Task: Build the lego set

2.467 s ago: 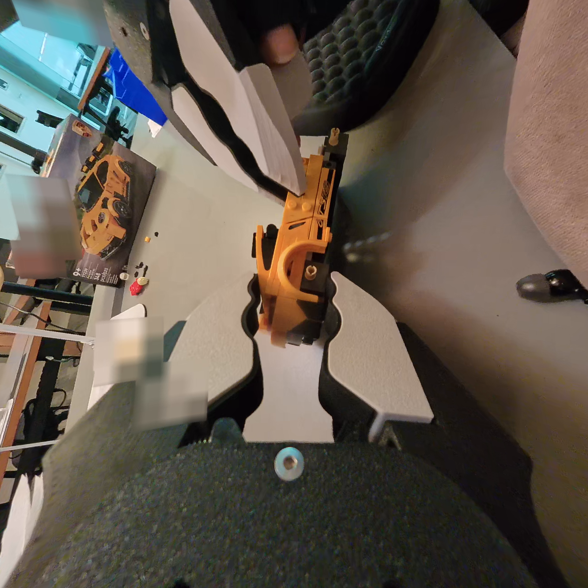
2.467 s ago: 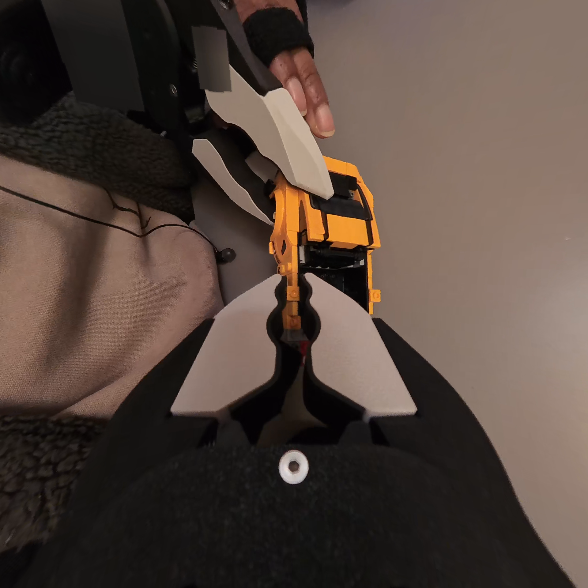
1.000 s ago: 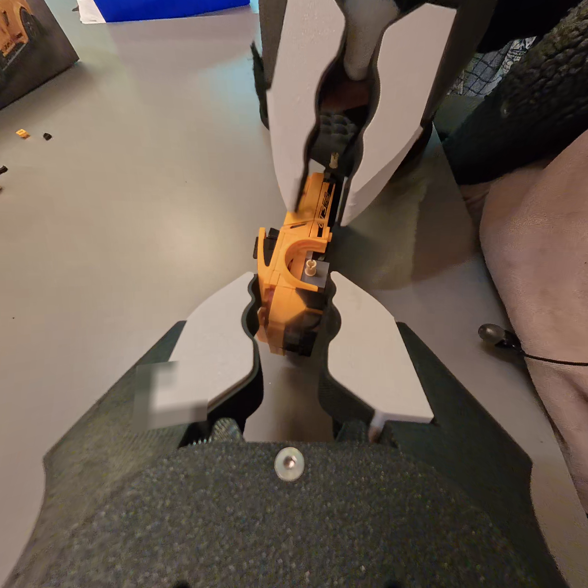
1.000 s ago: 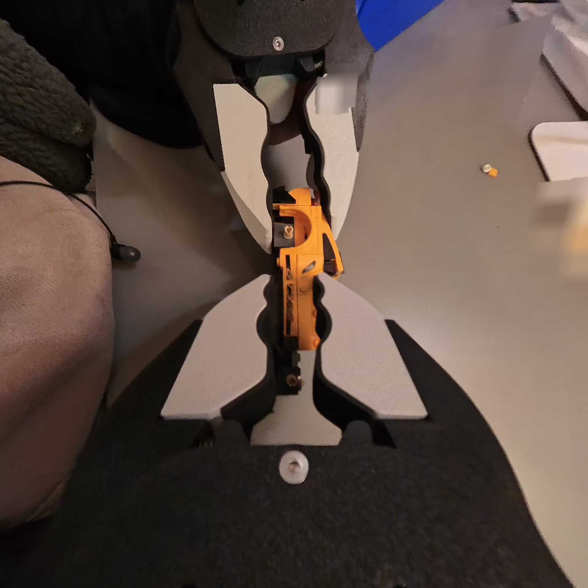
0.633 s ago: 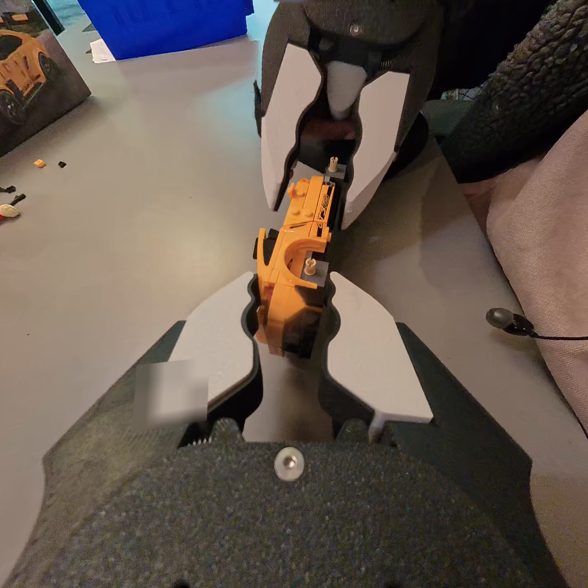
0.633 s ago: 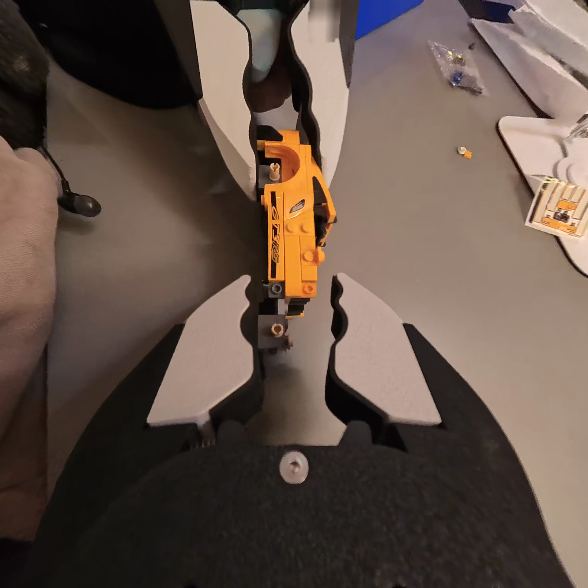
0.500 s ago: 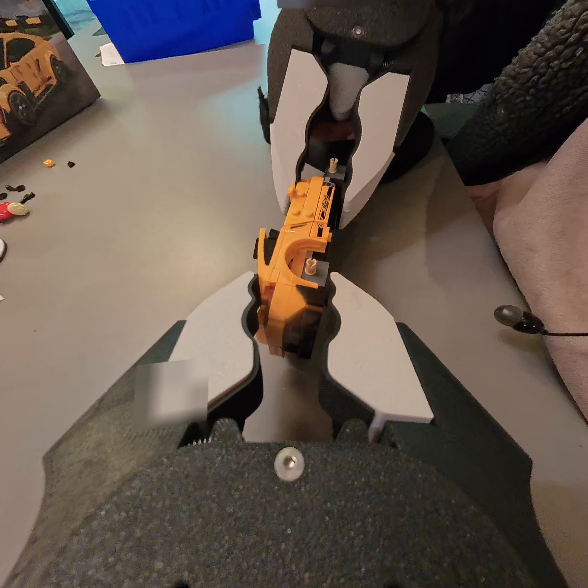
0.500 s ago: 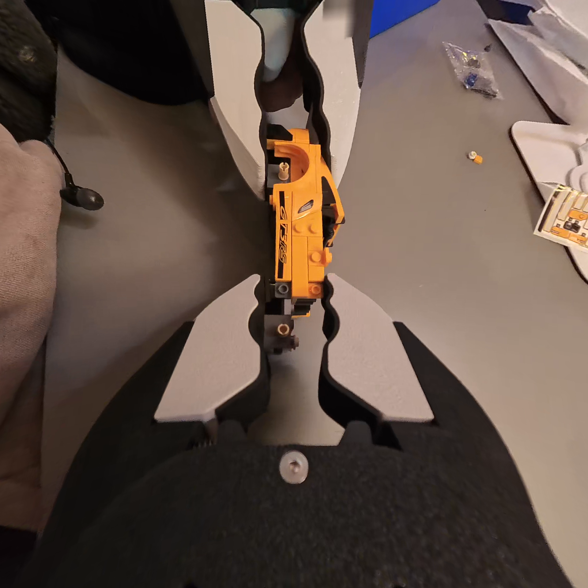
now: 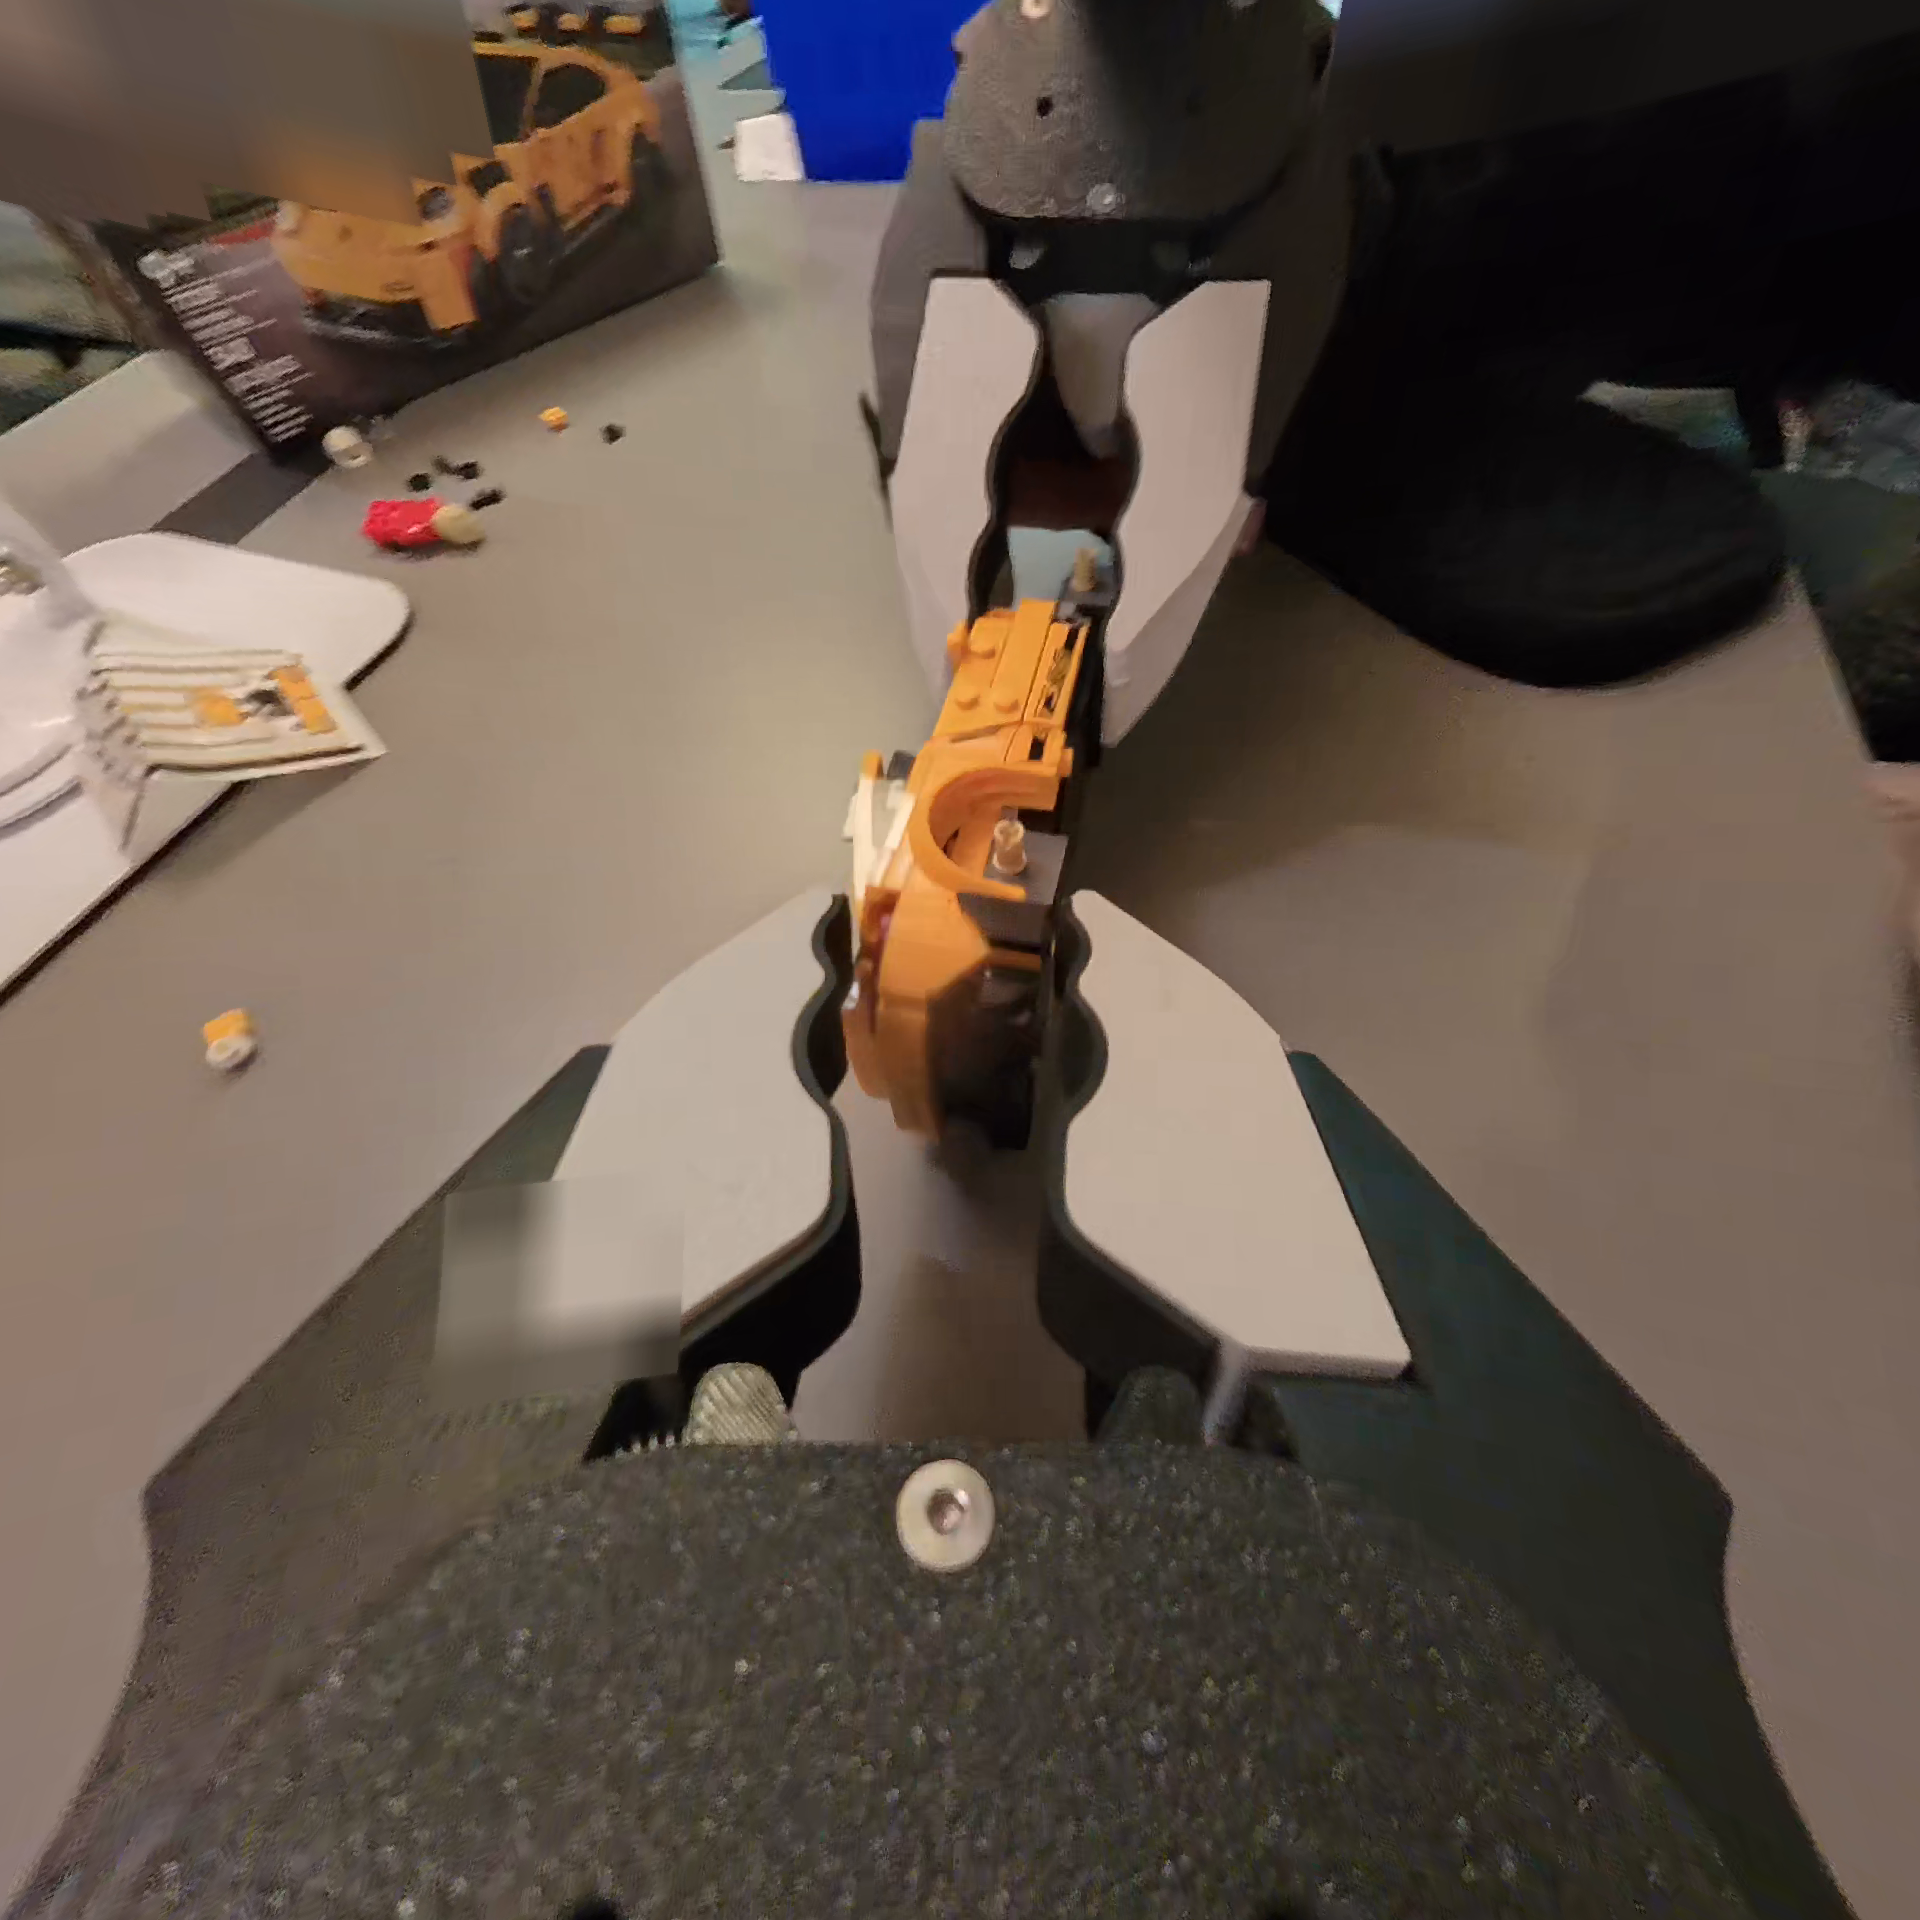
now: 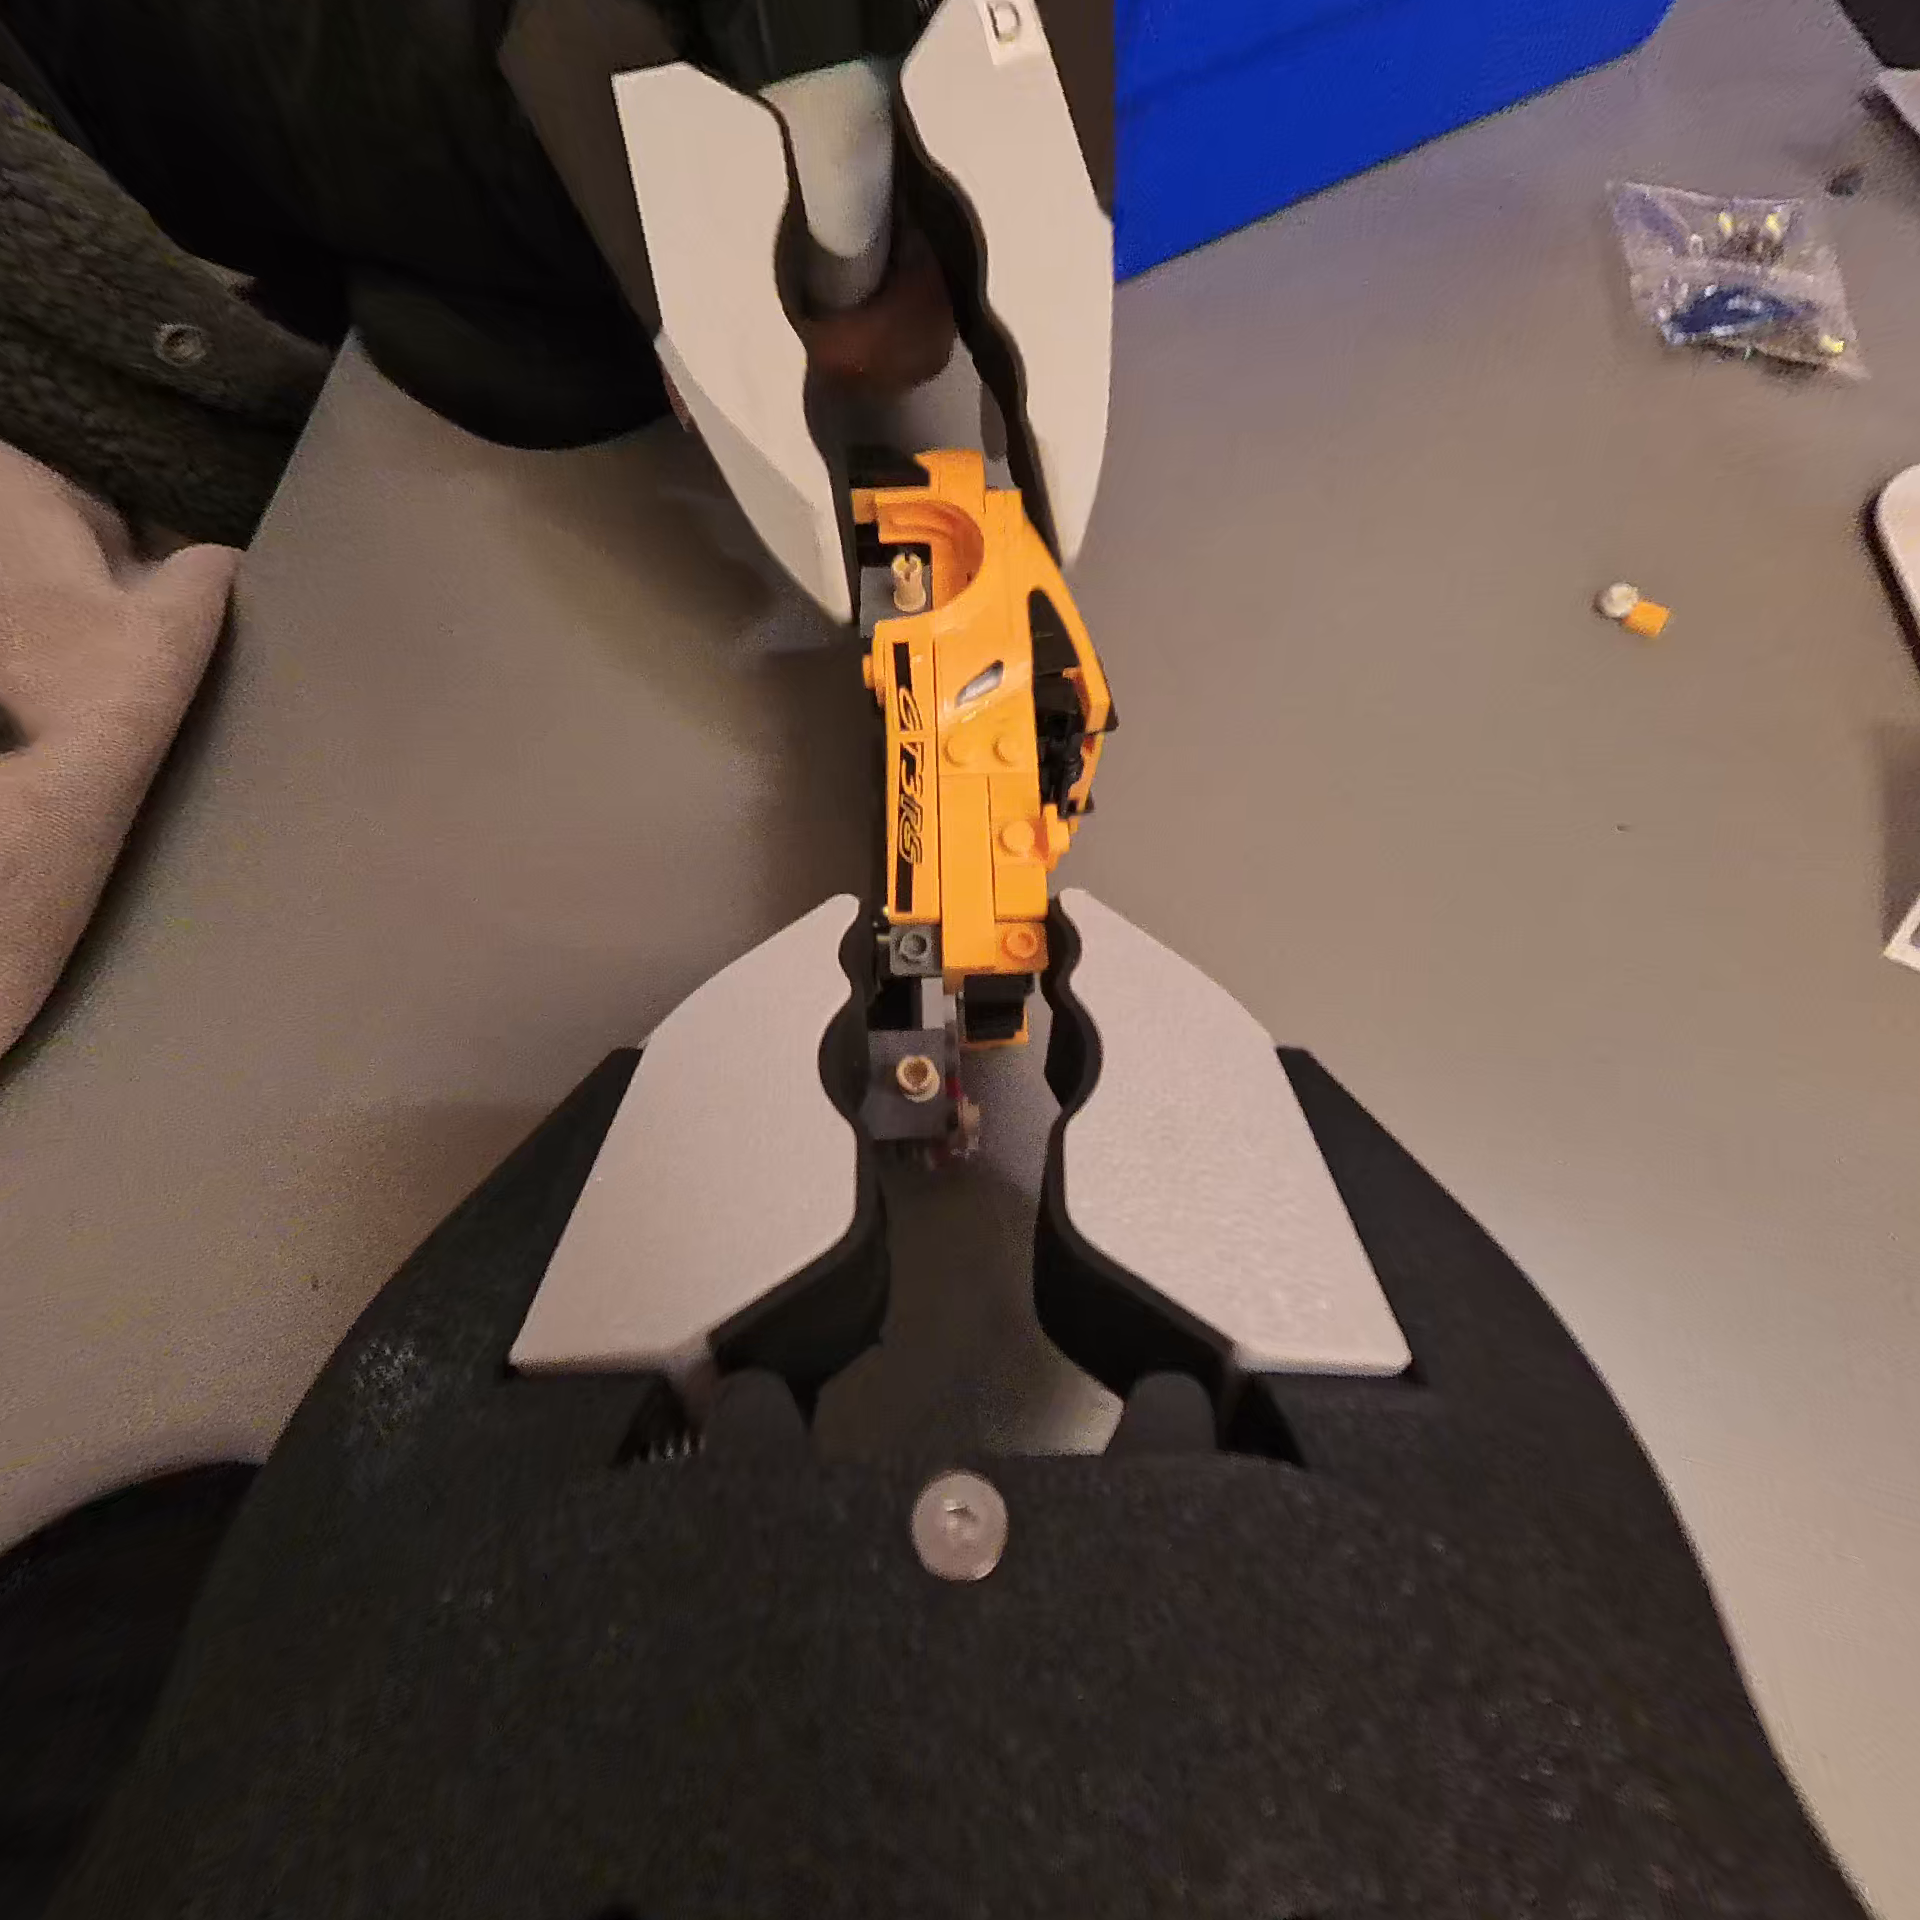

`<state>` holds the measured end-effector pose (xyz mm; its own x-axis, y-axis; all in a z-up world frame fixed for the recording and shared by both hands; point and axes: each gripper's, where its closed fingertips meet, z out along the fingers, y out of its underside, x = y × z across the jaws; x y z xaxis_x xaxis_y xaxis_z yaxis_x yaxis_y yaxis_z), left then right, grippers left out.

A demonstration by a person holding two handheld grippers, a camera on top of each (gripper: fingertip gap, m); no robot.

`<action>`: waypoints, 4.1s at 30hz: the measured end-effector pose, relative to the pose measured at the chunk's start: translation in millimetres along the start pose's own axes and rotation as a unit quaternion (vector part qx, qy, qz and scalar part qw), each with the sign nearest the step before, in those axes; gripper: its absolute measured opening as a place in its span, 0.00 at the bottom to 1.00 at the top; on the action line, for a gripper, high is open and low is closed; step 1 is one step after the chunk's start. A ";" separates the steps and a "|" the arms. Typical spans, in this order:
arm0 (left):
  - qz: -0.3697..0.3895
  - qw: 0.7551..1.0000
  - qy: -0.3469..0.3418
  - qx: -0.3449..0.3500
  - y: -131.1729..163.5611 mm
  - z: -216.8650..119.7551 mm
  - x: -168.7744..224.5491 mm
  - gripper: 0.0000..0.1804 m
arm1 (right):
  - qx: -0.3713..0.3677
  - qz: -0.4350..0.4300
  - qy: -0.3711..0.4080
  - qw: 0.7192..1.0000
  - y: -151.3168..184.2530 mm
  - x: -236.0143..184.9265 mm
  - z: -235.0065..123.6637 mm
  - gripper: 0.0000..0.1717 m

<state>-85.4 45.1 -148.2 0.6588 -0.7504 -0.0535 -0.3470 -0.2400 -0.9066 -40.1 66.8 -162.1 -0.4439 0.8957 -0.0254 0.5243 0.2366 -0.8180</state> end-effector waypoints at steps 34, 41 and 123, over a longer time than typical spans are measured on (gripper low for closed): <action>0.065 0.994 -0.092 0.002 1.1 10.4 -27.4 0.21 | 0.021 -0.004 0.096 0.995 13.5 29.9 -5.2 0.17; 0.037 0.989 -0.146 0.001 1.5 3.5 -48.5 0.24 | -0.033 -0.131 0.330 0.934 -6.5 57.6 -32.5 0.16; 0.072 0.990 -0.041 -0.116 39.7 22.3 -16.3 0.18 | -0.324 -0.104 -0.100 0.935 -2.8 0.6 31.7 0.00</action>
<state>-95.1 61.5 -192.7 0.6406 -0.7364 -0.2175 -0.5785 -0.2767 -0.7673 -64.9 54.7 -178.0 -0.6777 0.7325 -0.0643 0.7135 0.6339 -0.2985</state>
